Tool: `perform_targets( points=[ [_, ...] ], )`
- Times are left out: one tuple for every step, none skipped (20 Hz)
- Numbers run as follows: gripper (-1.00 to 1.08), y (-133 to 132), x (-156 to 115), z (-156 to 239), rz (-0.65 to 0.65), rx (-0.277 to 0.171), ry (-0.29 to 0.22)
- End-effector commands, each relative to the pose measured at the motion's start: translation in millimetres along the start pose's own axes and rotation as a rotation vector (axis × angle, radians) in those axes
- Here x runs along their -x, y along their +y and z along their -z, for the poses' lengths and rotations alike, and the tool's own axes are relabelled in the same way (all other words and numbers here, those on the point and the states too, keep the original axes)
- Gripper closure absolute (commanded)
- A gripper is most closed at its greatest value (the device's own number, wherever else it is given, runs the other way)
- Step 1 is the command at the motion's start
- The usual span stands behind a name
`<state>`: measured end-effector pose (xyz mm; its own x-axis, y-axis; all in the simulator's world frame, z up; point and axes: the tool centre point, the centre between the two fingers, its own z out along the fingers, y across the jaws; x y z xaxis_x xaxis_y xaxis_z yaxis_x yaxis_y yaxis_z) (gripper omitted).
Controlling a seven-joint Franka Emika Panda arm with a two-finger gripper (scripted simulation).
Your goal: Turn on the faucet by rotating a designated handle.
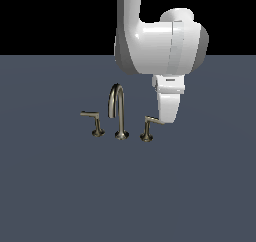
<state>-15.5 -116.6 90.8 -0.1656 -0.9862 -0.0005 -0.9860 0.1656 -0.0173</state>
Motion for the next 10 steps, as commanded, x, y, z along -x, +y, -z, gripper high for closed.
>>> perform_targets(
  points=[
    [1.08,13,2,0,0.001,0.012,0.000],
    [1.08,17,2,0,0.001,0.012,0.000],
    [1.08,20,3,0,0.000,0.013,0.000],
    [1.08,24,3,0,0.000,0.013,0.000],
    [1.08,28,3,0,-0.001,0.014,0.000],
    [1.08,31,4,0,-0.001,0.015,0.000],
    [1.08,35,4,1,-0.001,0.015,0.000],
    [1.08,38,4,1,-0.002,0.016,0.000],
    [1.08,42,5,1,-0.002,0.017,0.000],
    [1.08,42,5,1,-0.002,0.017,0.000]
  ],
)
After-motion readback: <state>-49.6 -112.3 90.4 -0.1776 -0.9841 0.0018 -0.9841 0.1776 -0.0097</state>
